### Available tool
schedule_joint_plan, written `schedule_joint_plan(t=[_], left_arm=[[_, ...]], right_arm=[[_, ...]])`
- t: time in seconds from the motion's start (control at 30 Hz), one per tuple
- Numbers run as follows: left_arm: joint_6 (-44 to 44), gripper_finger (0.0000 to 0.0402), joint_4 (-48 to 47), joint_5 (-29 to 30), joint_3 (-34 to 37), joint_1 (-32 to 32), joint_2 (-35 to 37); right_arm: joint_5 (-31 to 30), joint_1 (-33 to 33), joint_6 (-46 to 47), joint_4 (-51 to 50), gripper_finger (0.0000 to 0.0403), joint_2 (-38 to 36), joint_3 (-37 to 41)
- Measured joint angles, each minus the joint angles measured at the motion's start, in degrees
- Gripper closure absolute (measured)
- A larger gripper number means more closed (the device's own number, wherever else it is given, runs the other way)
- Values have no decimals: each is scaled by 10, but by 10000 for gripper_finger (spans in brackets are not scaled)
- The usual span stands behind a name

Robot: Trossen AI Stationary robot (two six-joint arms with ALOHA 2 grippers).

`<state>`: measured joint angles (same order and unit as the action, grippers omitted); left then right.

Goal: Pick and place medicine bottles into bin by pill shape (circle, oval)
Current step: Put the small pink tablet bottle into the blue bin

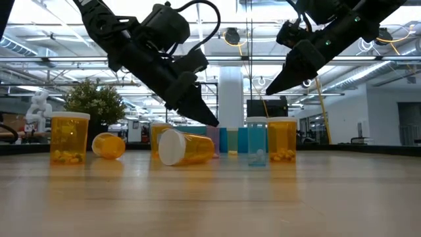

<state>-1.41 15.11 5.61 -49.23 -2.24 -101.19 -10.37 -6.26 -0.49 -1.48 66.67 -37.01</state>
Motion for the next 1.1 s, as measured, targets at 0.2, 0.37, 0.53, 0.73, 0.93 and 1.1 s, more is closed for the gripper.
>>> schedule_joint_plan(t=[0.2,0.37,0.53,0.73,0.93,1.1], left_arm=[[0,215,-4,-3,0,-2,-8],[-4,215,7,-3,0,-6,-14],[-10,216,24,-11,-1,-6,-13],[-15,242,19,-17,0,-6,-14],[-19,281,18,-27,0,-6,-14],[-19,273,18,-27,0,-6,-14]], right_arm=[[0,0,0,0,196,0,0],[-1,0,0,0,196,0,0],[-1,0,0,0,196,0,0],[-1,0,0,0,196,0,0],[-1,0,0,0,196,0,0],[-1,0,4,2,196,0,0]])
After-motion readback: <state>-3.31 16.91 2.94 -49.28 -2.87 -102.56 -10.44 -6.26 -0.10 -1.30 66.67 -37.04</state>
